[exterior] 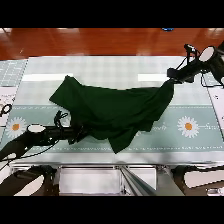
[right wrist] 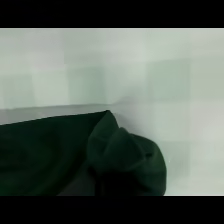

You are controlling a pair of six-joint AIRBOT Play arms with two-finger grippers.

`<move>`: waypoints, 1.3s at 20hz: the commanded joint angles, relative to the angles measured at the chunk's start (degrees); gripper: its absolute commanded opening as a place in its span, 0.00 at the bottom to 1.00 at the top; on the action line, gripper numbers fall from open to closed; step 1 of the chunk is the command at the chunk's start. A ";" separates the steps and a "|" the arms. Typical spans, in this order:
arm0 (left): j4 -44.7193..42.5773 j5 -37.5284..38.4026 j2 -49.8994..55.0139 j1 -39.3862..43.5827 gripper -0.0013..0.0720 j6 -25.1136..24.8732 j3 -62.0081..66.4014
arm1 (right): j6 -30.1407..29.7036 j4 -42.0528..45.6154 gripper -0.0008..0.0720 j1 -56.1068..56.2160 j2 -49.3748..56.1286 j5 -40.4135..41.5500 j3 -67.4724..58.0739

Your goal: Fold the shirts.

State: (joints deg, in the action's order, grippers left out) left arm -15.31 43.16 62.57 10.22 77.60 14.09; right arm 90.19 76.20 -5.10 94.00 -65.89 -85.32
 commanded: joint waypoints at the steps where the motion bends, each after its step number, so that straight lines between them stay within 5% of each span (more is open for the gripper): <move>1: 4.22 -1.33 4.66 1.64 0.04 -7.32 4.31 | -0.02 -2.32 0.04 0.09 -0.02 -1.57 -0.02; 4: 4.42 6.12 4.50 -2.86 0.04 -12.87 15.78 | -0.50 -2.75 0.04 0.00 -2.60 -2.84 -0.44; 7: 4.42 15.19 2.38 -12.50 0.04 -12.83 32.52 | -0.74 -2.49 0.04 -0.72 -8.02 -5.38 -6.73; 18: 4.35 28.50 -5.51 -45.64 0.04 -2.40 92.91 | -2.40 -2.69 0.04 -0.79 -38.58 -11.17 -24.96; 22: 0.17 28.04 -13.00 -44.54 0.04 -1.86 95.82 | -2.32 4.04 0.04 -0.79 -50.36 -12.44 -24.96; 26: -21.14 28.52 -23.19 -40.48 0.04 3.54 95.82 | -2.34 7.48 0.04 -0.79 -58.53 -18.95 -24.94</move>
State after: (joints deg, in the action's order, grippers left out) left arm -22.00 71.13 45.78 -32.10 77.93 108.71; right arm 87.96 80.05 -5.85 41.43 -80.49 -110.13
